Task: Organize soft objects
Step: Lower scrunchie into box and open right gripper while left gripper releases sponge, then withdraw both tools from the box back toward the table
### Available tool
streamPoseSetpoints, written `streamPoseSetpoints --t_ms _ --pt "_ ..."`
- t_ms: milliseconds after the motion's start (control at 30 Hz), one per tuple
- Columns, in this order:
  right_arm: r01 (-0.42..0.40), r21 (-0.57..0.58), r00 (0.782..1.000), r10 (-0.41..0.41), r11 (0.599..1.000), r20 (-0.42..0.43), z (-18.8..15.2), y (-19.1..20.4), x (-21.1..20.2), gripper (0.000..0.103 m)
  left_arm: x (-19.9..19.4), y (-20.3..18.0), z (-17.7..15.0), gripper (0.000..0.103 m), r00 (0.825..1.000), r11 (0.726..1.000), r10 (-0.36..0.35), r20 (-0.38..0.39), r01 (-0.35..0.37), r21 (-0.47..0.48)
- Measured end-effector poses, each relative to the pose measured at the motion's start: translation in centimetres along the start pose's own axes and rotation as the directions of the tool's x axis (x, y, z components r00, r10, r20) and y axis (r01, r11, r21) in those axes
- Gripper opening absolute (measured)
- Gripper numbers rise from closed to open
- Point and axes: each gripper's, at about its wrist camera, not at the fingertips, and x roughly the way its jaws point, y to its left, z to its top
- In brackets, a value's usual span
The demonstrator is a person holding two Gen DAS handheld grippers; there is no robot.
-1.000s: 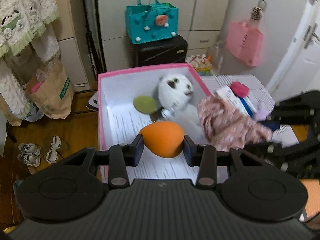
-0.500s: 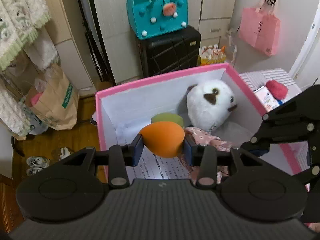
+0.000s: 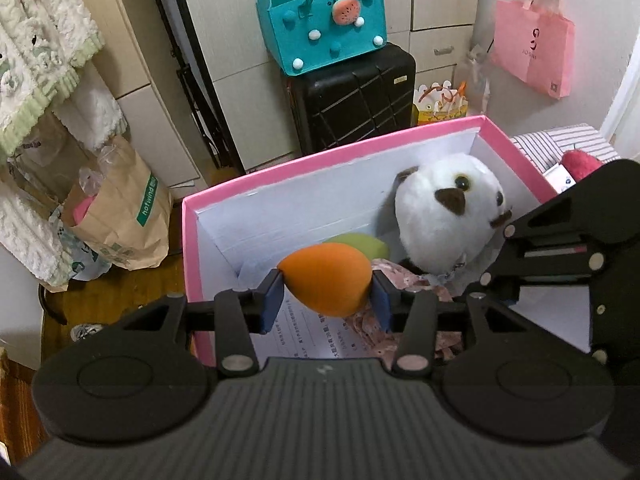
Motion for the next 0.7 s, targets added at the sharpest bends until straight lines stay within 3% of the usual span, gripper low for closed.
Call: streamPoseSetpoints --t_ms 100,167,467,700 --pt "0.011 0.001 1.000 -0.011 1.000 0.006 0.1 0.0 -0.2 0.052 0.0 0.0 0.0 0.049 1.000 1.000 0.001 0.005 -0.001 -0.006" --pt "0.030 0.003 0.999 -0.030 1.000 0.018 0.2 0.1 -0.3 0.062 0.0 0.1 -0.1 0.056 1.000 1.000 0.006 0.016 -0.006 -0.014" --pt "0.011 0.084 0.994 -0.021 0.996 0.110 -1.4 0.1 -3.8 0.062 -2.0 0.4 -0.2 0.060 0.997 0.999 0.004 0.074 0.000 -0.051" --pt "-0.003 0.133 0.988 -0.018 0.991 0.155 -3.1 0.7 -7.6 0.062 -6.0 0.2 -0.6 0.062 0.992 0.999 -0.004 0.123 0.010 -0.045"
